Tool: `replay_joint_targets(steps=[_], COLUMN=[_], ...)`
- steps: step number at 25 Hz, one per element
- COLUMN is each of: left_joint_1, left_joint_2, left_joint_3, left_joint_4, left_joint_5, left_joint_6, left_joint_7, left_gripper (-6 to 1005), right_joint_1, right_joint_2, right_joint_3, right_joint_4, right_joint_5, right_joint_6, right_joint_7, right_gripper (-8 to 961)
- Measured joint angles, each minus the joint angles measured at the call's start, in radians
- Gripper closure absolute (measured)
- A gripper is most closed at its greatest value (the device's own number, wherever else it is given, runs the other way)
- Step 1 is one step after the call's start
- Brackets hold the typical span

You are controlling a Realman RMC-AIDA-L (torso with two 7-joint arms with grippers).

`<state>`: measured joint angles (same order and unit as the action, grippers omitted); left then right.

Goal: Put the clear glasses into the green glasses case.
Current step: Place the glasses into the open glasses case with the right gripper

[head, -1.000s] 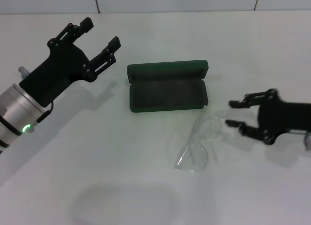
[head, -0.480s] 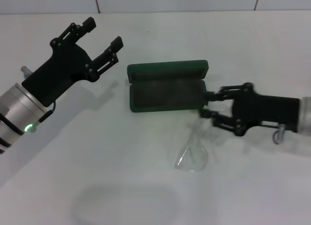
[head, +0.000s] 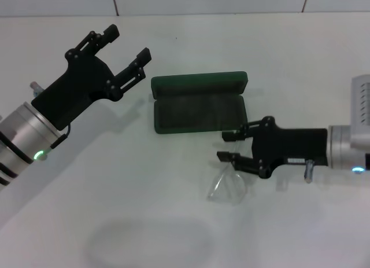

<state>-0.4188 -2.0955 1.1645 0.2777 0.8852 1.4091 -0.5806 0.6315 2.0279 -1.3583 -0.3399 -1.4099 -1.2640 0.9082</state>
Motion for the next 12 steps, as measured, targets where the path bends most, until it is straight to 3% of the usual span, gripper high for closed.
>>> replay_joint_targets(steps=[5,12], left_joint_1=[0.007,0.01], left_joint_2=[-0.001,-0.001], left_joint_3=[0.001,0.007], left_joint_4=[-0.002,-0.002], left_joint_5=[0.0,0.0], left_joint_6=[0.009,0.01], left_joint_7=[0.006,0.007], left_gripper=[231,231], right_joint_1=[-0.003,-0.034], right_joint_2=[0.0,-0.001], right_joint_3=[-0.182,-0.202], right_joint_4=[-0.011,-0.065], right_joint_5=[0.111,0.141], right_joint_6=[0.084,0.085], right_joint_7=[0.0,0.003], right_gripper=[587,585])
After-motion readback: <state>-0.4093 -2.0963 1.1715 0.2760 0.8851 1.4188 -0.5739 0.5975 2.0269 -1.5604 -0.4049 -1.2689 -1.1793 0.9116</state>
